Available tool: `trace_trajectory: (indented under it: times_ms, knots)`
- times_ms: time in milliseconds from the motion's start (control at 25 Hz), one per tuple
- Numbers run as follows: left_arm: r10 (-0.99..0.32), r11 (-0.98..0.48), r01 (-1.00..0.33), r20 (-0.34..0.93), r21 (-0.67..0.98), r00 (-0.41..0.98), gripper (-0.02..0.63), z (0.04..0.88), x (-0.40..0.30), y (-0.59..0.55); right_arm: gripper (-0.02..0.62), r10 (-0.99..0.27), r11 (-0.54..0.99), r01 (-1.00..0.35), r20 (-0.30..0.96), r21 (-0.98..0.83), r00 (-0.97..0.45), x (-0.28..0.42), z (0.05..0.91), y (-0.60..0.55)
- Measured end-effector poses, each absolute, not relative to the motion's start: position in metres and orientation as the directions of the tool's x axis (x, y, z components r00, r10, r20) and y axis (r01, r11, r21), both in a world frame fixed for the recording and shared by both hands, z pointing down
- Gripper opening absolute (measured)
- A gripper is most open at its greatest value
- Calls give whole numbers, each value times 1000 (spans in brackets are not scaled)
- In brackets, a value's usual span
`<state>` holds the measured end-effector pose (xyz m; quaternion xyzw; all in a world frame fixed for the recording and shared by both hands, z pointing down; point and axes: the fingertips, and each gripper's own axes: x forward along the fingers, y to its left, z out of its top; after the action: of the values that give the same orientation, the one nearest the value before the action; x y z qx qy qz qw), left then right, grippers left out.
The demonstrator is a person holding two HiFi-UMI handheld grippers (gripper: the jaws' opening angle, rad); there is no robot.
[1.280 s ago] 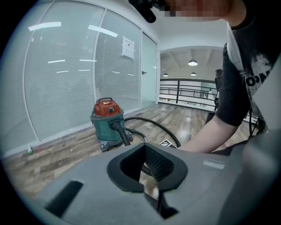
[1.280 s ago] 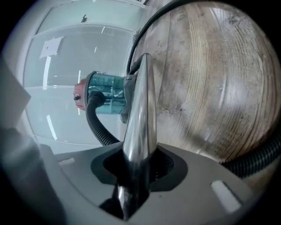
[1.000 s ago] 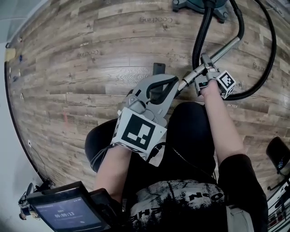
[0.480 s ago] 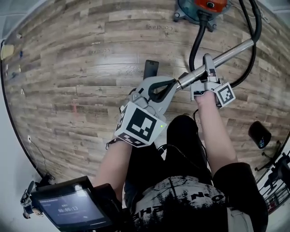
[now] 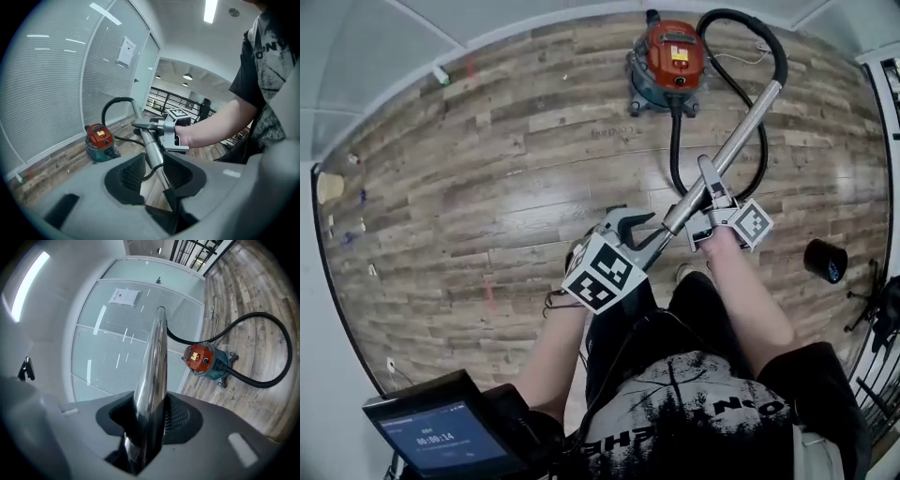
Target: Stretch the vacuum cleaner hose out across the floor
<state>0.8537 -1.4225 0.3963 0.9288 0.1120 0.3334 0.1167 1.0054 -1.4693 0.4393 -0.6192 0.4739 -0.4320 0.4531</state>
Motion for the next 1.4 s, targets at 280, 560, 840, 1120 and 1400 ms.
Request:
trace_trajectory:
  times_ms: [280,560,840,1120,1400]
  knots:
    - [426,-897,213,628,387,651,222,384,874,-1418,161,-979,-78,-228,30,-971,204,1000,378,-1486]
    - [386,-919,278,778,279,496,311,406,868,-1417,163,-976,-10,-225,-39,-974,214,997,345,-1510]
    - [435,-899,264,773,348,463,273,411,872,-1425,161,-980,10,-278,-64,-961,186,981,325,-1530]
    - [404,-914,240,800,328,444,206,419,856,-1453,177,-991,62,-318,-97,-946,96,970,330,-1537]
    - [381,-921,244,829,303,409,169,406,821,-1464,169,-969,205,-295,-237,-933,74,980,310,-1543]
